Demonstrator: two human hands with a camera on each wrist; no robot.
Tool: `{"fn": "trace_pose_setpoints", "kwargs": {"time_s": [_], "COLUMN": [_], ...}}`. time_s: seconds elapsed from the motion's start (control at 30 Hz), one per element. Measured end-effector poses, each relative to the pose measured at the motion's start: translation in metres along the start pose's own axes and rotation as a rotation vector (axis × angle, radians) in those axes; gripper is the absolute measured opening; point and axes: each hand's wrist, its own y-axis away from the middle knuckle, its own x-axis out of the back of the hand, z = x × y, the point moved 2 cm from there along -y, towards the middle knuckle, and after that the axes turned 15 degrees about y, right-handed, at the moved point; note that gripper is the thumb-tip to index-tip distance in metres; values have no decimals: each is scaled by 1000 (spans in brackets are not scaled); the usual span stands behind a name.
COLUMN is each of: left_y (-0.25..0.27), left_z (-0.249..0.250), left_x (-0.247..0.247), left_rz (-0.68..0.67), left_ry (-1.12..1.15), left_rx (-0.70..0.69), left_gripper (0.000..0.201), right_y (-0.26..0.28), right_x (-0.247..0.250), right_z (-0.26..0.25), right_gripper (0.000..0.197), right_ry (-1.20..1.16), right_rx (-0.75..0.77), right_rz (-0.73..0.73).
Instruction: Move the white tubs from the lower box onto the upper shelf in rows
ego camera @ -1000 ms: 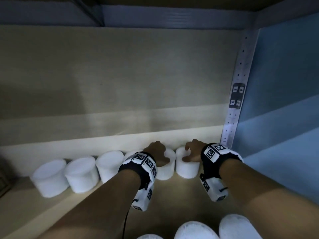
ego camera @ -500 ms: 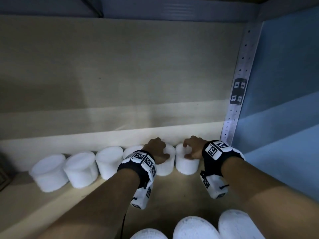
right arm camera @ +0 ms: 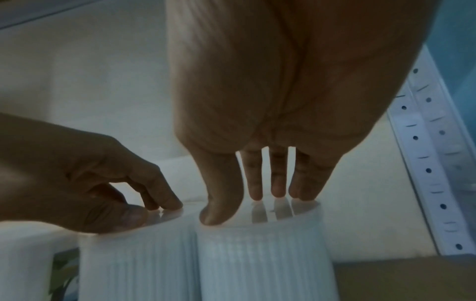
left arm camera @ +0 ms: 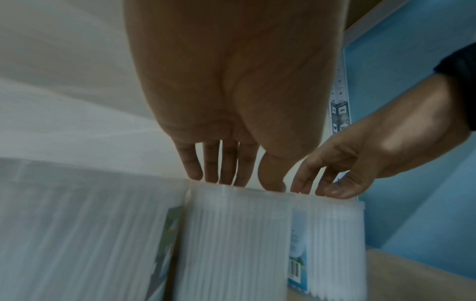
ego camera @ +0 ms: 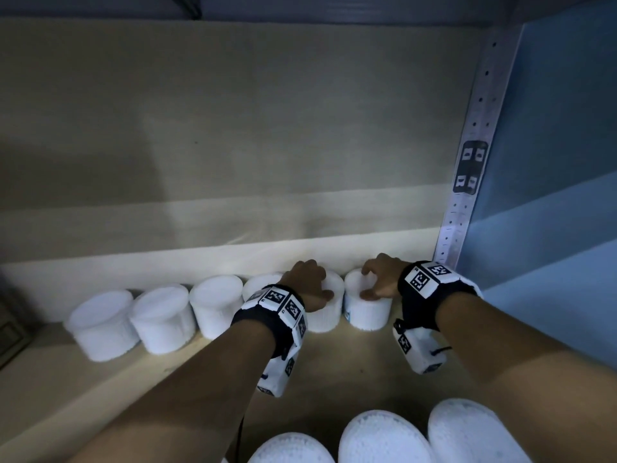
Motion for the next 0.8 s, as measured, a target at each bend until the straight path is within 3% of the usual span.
{"fn": "trace_pose_setpoints", "kwargs": {"time_s": [0.5, 0.63, 0.8], "left_y": [-3, -3, -3], "left_z": [-5, -5, -5], "left_x": [-4, -4, -5], "left_rz": [23, 28, 30], "left_ry": [19, 13, 14], "left_rx": [-18, -22, -23], "left_gripper": [55, 54, 53], "right_y": [7, 4, -1], "right_x": [4, 8, -4], "right_z": [8, 8, -1], "right_gripper": [64, 44, 63], "right_ry": [-40, -104, 45], "right_rx": [140, 32, -51], "right_rz": [-58, 85, 42]}}
